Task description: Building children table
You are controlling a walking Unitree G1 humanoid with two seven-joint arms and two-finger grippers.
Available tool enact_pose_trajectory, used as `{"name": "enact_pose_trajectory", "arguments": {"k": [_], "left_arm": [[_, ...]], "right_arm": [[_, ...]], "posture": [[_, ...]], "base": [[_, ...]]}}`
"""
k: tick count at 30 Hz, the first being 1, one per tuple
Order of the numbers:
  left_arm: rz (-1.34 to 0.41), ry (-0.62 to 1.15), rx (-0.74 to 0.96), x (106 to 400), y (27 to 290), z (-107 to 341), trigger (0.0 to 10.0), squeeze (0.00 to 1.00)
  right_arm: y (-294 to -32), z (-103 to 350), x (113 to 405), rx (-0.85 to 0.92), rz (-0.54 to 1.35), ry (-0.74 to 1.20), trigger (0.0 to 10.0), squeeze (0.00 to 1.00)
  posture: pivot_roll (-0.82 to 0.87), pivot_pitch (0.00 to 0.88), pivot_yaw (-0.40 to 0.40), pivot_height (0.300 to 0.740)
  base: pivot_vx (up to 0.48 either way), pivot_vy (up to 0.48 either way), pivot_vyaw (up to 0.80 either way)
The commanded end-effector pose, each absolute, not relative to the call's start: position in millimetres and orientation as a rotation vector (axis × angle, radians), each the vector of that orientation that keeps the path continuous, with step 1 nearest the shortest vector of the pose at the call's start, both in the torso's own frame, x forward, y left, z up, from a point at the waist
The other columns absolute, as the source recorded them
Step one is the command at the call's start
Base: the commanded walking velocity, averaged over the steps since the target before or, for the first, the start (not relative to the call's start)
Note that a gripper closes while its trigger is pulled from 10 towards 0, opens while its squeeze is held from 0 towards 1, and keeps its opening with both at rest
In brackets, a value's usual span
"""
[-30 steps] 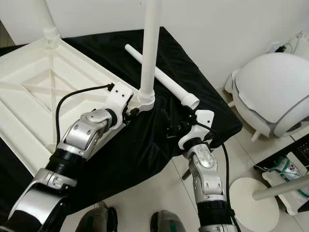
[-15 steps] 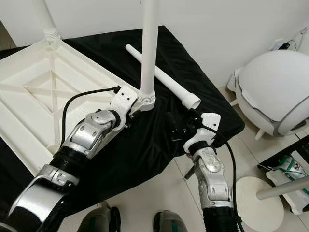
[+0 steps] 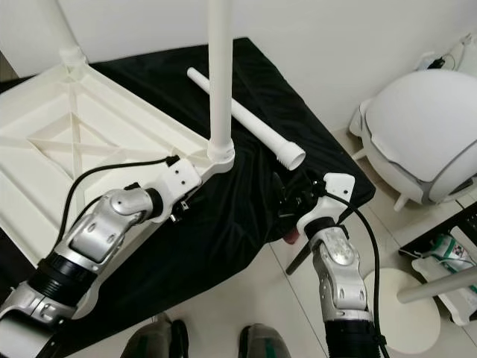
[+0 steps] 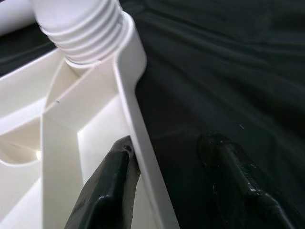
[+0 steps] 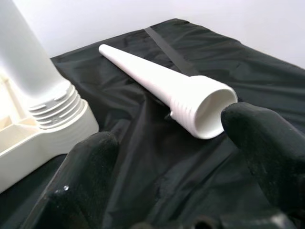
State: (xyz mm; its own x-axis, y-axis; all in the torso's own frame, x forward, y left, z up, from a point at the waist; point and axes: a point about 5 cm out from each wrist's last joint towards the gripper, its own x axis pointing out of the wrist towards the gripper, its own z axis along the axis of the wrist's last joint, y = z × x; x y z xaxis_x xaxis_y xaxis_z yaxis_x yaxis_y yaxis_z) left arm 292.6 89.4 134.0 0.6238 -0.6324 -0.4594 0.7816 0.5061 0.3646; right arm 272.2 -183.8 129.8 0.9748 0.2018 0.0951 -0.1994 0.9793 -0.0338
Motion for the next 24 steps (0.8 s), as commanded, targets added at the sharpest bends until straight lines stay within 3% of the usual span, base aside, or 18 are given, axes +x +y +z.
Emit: {"name": "enact_pose_trajectory", "arguments": {"k": [1,9,10,11,12,13,15,16,18,21,22,24], "left_arm": [[-0.945,0.401,0.571,282.3,97.0,116.4,10.0,0.00],[-0.940,0.443,0.571,271.8,108.5,110.1,9.6,0.00],[-0.950,0.448,0.564,268.6,108.7,110.1,9.0,0.00],[-0.969,0.451,0.559,264.6,109.0,110.3,7.2,0.00],[-0.969,0.451,0.559,264.6,109.0,110.3,7.2,0.00],[-0.995,0.454,0.557,259.3,110.5,110.6,5.4,0.00],[-0.995,0.454,0.557,259.3,110.5,110.6,5.4,0.00],[-1.016,0.457,0.563,254.2,113.1,110.5,4.3,0.00],[-1.040,0.467,0.564,248.3,115.8,109.8,4.7,0.00],[-1.069,0.479,0.570,241.1,118.8,109.0,4.5,0.00],[-1.096,0.499,0.572,232.3,122.3,107.7,4.0,0.00],[-1.121,0.521,0.574,223.4,125.9,106.2,4.4,0.00]], "right_arm": [[-187.0,130.5,274.4,-0.039,0.200,-0.092,10.0,0.00],[-189.7,134.2,282.8,-0.058,0.212,-0.100,10.0,0.00],[-190.2,135.1,284.2,-0.061,0.214,-0.102,10.0,0.00],[-190.8,135.6,285.2,-0.067,0.215,-0.103,10.0,0.00],[-190.8,135.6,285.2,-0.067,0.215,-0.103,10.0,0.00],[-191.4,136.0,285.8,-0.070,0.216,-0.104,10.0,0.00],[-191.4,136.0,285.8,-0.070,0.216,-0.104,10.0,0.00],[-192.3,136.3,286.1,-0.072,0.214,-0.104,10.0,0.00],[-193.3,136.5,286.3,-0.074,0.212,-0.105,10.0,0.00],[-194.3,136.8,286.6,-0.076,0.210,-0.106,10.0,0.00],[-195.5,137.2,287.1,-0.079,0.208,-0.108,10.0,0.00],[-196.9,137.6,287.7,-0.083,0.206,-0.110,10.0,0.00]], "posture": [[-0.10,0.068,0.027,0.740],[-0.08,0.063,0.020,0.740],[-0.08,0.063,0.019,0.740],[-0.08,0.062,0.018,0.740],[-0.08,0.062,0.018,0.740],[-0.08,0.062,0.018,0.740],[-0.08,0.062,0.018,0.740],[-0.08,0.062,0.020,0.740],[-0.08,0.063,0.021,0.740],[-0.08,0.063,0.021,0.740],[-0.08,0.065,0.025,0.740],[-0.08,0.065,0.026,0.740]], "base": [[0.000,0.000,0.00],[0.000,0.000,0.00],[0.000,0.000,0.00],[0.000,0.000,0.00],[0.000,0.000,0.00],[0.000,0.000,0.00],[0.000,0.000,0.00],[0.000,0.000,0.00],[0.000,0.000,0.00],[0.000,0.000,0.00],[0.000,0.000,0.00],[0.000,0.000,0.00]]}}
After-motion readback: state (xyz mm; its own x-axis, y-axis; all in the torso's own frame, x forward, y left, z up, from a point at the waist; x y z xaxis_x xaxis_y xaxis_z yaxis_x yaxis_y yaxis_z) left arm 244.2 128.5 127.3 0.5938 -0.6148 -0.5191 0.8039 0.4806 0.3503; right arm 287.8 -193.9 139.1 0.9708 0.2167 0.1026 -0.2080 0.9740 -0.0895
